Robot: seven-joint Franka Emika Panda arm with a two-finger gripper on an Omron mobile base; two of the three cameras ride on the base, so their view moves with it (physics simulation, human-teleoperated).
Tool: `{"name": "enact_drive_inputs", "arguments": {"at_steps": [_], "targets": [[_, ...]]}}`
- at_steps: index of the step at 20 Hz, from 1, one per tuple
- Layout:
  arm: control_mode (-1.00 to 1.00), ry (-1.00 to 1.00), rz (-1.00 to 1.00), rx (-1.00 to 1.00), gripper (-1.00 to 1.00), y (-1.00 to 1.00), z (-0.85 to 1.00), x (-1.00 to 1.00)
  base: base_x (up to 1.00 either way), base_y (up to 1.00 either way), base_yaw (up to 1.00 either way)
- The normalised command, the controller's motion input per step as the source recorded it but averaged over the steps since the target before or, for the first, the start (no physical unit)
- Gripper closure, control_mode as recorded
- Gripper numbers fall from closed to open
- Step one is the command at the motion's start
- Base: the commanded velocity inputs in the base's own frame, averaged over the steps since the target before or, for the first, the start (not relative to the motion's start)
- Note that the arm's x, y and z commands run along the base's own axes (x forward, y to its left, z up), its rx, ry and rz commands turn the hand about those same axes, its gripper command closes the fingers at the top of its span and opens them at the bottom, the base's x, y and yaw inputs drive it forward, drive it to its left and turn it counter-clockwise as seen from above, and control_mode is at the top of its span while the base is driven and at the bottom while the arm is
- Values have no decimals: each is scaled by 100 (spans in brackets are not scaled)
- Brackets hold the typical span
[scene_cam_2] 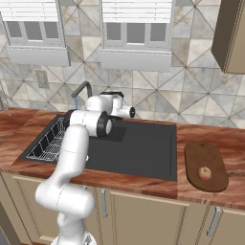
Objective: Pick the peach from the sink and place it on the cutting board to airdry. Then turn off the sink faucet.
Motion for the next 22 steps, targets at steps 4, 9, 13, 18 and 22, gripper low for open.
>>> {"name": "enact_drive_inputs", "arguments": {"at_steps": [4, 9, 13, 18, 22], "targets": [[-100, 1, 37, 9, -100, 48, 0, 65, 0, 0, 0], [-100, 1, 45, 9, -100, 43, 0, 57, 0, 0, 0], [-100, 0, 46, 6, -100, 44, 0, 50, 0, 0, 0], [-100, 0, 37, 1, -100, 66, 6, 53, 0, 0, 0], [-100, 0, 24, 0, -100, 87, 22, 63, 0, 0, 0]]}}
